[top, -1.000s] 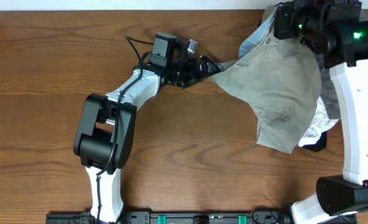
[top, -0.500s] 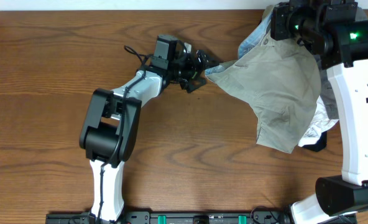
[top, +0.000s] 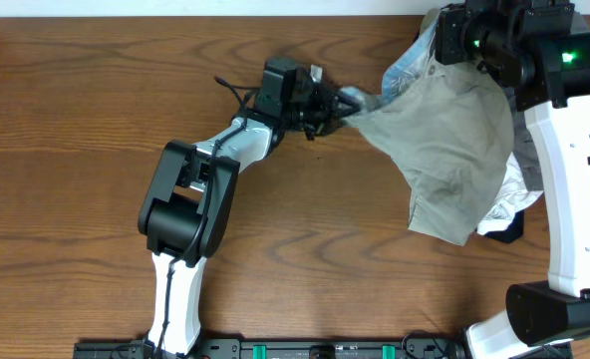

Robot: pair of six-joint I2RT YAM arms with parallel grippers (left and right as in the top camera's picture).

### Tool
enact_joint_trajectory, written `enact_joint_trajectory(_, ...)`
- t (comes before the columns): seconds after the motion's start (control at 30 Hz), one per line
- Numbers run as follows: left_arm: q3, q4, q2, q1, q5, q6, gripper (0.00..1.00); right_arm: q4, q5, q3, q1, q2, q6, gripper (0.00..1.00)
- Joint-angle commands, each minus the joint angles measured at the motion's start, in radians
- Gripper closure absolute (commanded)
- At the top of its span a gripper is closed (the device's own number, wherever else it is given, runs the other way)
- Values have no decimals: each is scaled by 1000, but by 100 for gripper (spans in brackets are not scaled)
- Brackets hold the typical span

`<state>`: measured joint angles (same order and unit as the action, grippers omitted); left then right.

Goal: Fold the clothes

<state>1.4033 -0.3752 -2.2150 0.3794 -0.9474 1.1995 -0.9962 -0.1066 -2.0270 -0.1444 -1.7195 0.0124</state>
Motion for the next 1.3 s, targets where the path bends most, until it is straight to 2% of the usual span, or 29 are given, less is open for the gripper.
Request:
enact_joint_trajectory(0.0,18,-44,-1,-22,-66,56,94,-3,19,0,-11,6,-18,99)
enact_joint_trajectory(0.2,18,-51,26,-139,-249,47,94,-9,31,0,-11,6,-17,99)
enact_joint_trajectory(0.33,18,-50,92,-231,-315,-11,94,-6,31,0,-11,6,-17,99)
enact_joint_trajectory(0.67,18,-37,396,-428,-328,-150,94,13,27,0,-7,6,-17,99)
enact_joint_trajectory(0.77,18,-13,474,-445,-326,-262,94,17,19,0,-8,6,-17,99)
enact_joint_trajectory(0.87,18,24,500,-444,-320,-283,94,16,18,0,-7,6,-17,99)
enact_joint_trajectory(0.97,18,204,502,-445,-231,-272,94,16,-4,0,-7,6,-17,99)
enact_joint_trajectory(1.07,18,462,502,-447,-24,-298,94,15,-6,0,-8,6,-17,99)
enact_joint_trajectory(1.17,18,632,502,-446,185,-371,94,12,-6,0,-8,6,-17,99)
enact_joint_trajectory(1.27,18,754,504,-446,332,-457,94,10,-6,0,-7,6,-17,99)
